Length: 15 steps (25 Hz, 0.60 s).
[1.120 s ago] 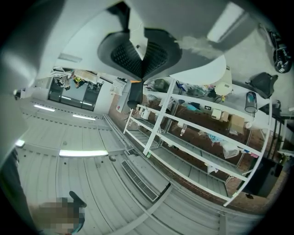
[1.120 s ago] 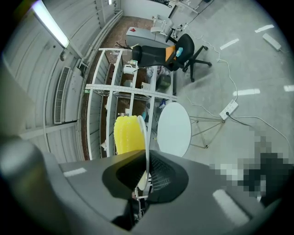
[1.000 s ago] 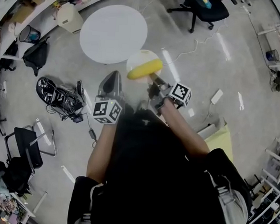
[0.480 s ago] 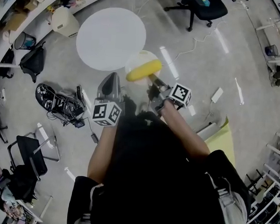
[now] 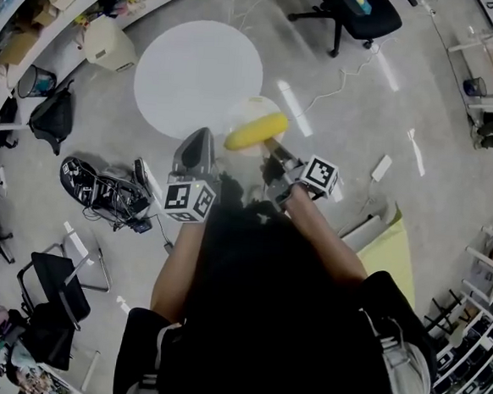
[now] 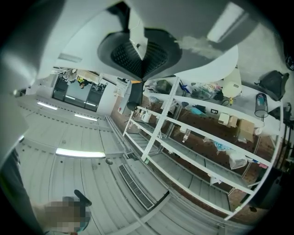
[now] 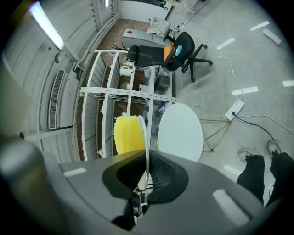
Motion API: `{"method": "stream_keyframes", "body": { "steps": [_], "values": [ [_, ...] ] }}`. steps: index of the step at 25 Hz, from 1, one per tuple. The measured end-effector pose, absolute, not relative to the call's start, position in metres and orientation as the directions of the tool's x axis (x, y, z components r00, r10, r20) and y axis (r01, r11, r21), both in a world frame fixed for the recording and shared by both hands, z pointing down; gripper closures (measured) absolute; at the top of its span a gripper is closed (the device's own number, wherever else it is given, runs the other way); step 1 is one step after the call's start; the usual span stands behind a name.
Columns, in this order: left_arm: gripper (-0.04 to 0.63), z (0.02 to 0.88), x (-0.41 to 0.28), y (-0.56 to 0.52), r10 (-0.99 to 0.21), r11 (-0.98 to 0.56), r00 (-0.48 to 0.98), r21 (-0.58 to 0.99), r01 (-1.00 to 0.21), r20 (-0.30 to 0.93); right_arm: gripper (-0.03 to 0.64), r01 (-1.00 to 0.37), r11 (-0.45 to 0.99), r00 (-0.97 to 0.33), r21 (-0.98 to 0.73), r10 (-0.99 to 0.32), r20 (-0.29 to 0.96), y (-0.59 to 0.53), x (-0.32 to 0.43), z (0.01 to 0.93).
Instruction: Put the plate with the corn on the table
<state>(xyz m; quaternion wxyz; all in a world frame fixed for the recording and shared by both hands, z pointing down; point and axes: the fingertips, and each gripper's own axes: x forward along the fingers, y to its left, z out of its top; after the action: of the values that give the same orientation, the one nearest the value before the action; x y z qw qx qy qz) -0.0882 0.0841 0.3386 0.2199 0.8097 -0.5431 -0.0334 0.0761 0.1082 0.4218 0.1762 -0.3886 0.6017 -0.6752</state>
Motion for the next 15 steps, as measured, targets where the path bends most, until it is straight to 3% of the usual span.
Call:
{"method": "stream_keyframes", "body": {
  "steps": [15],
  "values": [
    [0.591, 0.351, -0.101, 0.03, -0.859, -0.369, 0.474, 0.411, -0.834, 0.192, 0.594, -0.21, -0.221, -0.584, -0.952, -0.753, 0.303, 0.064, 0.08, 0.431]
  ]
}}
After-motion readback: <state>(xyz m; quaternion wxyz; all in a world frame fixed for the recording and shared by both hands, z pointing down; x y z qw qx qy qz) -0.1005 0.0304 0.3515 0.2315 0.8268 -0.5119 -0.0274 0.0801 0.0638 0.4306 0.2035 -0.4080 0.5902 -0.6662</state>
